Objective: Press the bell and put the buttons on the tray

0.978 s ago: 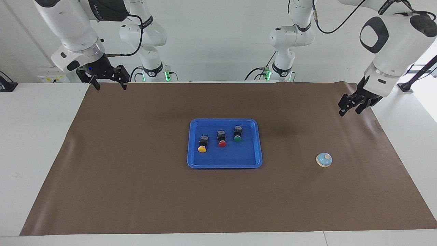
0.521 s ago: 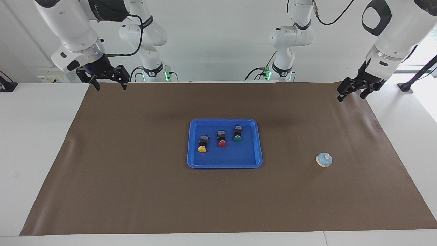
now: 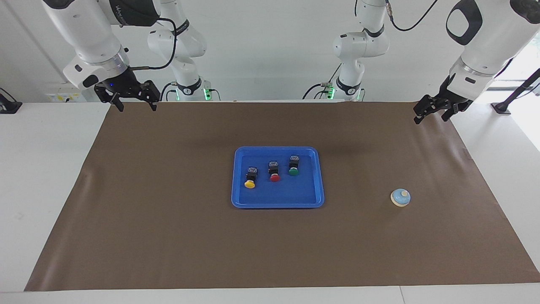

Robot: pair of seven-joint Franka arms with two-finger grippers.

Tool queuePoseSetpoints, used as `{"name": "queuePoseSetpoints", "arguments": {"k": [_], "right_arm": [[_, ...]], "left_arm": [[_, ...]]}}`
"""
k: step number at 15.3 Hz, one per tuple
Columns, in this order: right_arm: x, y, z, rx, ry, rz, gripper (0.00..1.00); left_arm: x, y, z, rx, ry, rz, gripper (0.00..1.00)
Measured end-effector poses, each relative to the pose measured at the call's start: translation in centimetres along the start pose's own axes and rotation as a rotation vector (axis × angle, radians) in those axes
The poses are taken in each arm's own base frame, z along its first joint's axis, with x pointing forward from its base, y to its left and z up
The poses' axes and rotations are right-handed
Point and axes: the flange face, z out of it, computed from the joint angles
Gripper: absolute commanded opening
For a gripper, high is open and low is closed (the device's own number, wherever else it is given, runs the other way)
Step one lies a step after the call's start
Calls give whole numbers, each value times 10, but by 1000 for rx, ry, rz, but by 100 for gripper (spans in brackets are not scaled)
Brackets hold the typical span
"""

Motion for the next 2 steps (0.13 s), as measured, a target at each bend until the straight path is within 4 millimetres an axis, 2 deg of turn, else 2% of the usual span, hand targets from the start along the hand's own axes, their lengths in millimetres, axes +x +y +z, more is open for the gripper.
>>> {"name": "queuePoseSetpoints", "arguments": {"k": [2], "right_arm": [[0, 0, 0, 0, 0, 0, 100]], "left_arm": [[0, 0, 0, 0, -4, 0, 100]]}}
